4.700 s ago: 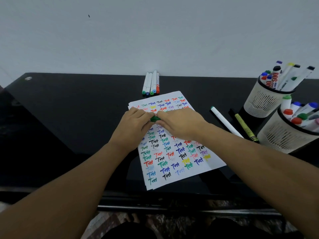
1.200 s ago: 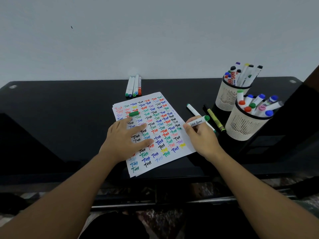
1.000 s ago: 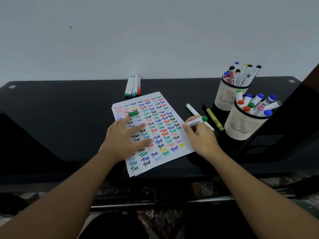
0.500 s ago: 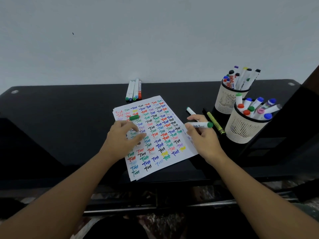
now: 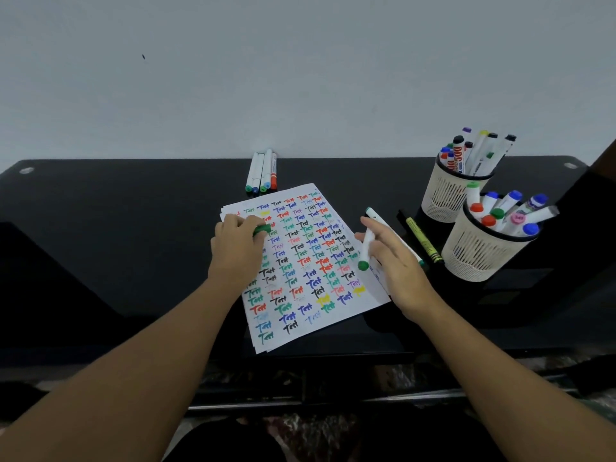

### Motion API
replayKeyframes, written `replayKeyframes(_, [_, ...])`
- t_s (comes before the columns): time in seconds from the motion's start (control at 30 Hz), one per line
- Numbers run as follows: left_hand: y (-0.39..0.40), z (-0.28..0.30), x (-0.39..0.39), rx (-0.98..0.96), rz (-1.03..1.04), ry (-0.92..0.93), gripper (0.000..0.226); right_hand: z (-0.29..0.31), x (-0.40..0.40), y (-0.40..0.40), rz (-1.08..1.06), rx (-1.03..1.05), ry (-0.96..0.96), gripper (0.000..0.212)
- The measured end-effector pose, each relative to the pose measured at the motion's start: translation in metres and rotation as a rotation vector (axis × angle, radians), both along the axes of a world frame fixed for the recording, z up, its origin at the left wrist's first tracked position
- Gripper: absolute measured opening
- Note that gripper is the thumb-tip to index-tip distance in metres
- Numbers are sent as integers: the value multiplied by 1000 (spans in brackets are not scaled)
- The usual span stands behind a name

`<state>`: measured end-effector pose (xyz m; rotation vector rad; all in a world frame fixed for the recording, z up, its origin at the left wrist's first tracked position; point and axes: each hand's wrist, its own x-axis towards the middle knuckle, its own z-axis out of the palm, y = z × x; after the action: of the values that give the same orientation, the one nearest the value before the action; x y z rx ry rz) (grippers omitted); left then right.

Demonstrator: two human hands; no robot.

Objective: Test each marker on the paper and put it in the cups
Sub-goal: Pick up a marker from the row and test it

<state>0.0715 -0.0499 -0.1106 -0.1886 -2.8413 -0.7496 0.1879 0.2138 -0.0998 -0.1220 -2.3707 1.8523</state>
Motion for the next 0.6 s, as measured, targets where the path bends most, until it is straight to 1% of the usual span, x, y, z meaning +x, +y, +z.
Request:
replayKeyframes(0.13, [-1,-2,8,86,-86,74,29,0,-7,-2,-56,63,51,27])
replayKeyframes(0.2, [1,0,11,114,-148,93,31,7,-14,-2,-76,135,96,27])
replayKeyframes(0.3, [3,3,15,135,-184,122,29,27,-27,-6,-8,339,117,46])
replayKeyframes(0.33, [3,3,16,148,-185,136,29,32,-33,-8,8,438,91,45])
replayKeyframes(0.4, [2,2,18,164,-198,158,28,39,-44,-12,29,649,31,30])
replayKeyframes(0.47, [2,2,20,171,-224,182,27,41,-53,-16,94,848,33,22])
replayKeyframes(0.53, [2,2,21,171,-245,199,26,41,-59,-21,161,936,48,23])
replayKeyframes(0.6, [2,2,21,153,-259,216,24,39,-64,-23,193,953,52,25])
